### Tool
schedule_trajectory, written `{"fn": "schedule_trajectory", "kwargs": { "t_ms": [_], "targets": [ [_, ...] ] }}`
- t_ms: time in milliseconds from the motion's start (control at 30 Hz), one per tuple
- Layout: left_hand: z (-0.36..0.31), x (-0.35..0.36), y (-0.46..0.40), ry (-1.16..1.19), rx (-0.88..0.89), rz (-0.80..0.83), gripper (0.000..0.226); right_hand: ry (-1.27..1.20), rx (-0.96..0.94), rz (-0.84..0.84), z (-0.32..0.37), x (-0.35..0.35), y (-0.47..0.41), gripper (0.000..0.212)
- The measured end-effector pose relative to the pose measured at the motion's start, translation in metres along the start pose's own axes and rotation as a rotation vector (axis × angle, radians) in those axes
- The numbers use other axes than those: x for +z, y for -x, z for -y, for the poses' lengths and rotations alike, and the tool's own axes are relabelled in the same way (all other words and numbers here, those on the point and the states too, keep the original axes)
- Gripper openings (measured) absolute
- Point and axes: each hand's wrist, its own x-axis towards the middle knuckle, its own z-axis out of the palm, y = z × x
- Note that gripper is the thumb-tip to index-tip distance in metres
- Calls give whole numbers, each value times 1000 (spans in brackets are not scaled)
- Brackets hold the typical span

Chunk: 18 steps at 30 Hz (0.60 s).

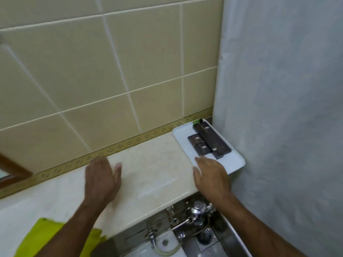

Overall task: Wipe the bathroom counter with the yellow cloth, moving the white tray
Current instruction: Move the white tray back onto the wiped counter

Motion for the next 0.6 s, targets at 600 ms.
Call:
{"fn": "schedule_trajectory", "kwargs": {
  "t_ms": [600],
  "targets": [
    [-238, 103, -171, 534, -411, 257, 26, -800, 1375, -235, -107, 20, -10, 6]
  ]
}}
